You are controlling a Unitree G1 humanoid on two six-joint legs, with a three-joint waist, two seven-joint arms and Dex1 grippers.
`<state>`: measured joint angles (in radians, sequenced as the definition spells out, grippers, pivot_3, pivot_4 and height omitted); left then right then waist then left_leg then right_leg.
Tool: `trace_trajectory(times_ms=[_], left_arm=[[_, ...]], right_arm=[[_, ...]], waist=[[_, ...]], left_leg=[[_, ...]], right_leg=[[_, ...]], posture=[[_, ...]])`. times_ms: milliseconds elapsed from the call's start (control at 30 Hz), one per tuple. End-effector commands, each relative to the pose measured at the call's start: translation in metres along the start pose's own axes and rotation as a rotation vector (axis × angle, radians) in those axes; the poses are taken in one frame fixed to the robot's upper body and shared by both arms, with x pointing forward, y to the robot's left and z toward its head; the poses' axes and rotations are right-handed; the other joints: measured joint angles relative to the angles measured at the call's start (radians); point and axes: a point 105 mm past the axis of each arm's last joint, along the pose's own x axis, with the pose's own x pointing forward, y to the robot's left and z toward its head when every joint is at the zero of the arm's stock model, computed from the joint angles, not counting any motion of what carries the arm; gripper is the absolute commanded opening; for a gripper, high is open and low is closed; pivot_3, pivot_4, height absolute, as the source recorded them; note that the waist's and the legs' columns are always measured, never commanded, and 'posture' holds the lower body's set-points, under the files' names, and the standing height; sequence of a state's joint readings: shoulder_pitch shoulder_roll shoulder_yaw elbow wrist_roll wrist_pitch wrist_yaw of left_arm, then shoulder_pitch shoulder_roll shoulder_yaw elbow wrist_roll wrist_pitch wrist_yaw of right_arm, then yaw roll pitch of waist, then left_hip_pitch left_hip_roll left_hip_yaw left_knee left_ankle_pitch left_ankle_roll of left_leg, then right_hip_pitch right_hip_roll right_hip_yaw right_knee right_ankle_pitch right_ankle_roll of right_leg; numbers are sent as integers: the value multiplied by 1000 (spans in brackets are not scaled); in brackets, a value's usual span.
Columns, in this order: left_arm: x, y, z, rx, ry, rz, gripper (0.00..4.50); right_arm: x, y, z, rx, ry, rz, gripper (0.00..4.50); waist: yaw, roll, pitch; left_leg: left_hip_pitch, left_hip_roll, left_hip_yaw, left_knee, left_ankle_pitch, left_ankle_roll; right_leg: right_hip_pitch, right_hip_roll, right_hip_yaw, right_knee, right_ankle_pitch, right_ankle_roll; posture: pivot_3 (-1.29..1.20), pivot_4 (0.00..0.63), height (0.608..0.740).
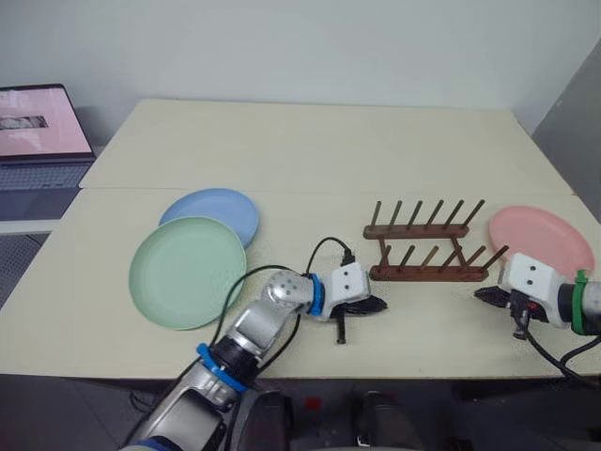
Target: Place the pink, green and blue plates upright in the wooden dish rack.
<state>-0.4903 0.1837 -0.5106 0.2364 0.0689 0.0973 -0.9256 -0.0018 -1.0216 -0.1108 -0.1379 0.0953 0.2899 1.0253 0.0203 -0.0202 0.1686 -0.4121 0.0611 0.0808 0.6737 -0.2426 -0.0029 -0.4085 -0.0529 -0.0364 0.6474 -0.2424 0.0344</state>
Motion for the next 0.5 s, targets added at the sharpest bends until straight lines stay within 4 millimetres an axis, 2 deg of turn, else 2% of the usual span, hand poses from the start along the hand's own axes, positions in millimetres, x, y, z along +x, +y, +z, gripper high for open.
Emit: trace_trajectory(times_ms=[33,300,500], left_arm=[[10,16,5,67,-2,94,14],[19,37,1,90,14,162,14],[20,58,-1,110,36,243,14]], right_arm=[[7,-12,-2,-23,9,-56,0],[25,-25,-2,-23,4,-128,0],[32,-33,3,-21,-14,-172,0]], waist=[[2,1,0],[1,1,-1],[1,1,-1]], left_leg=[[0,0,0,0,0,0],[-2,0,0,3,0,0],[-2,0,1,5,0,0]], right_leg=[[0,0,0,0,0,0],[0,0,0,0,4,4],[0,0,0,0,5,2]], posture=[[0,150,738],[0,150,738],[0,150,738]])
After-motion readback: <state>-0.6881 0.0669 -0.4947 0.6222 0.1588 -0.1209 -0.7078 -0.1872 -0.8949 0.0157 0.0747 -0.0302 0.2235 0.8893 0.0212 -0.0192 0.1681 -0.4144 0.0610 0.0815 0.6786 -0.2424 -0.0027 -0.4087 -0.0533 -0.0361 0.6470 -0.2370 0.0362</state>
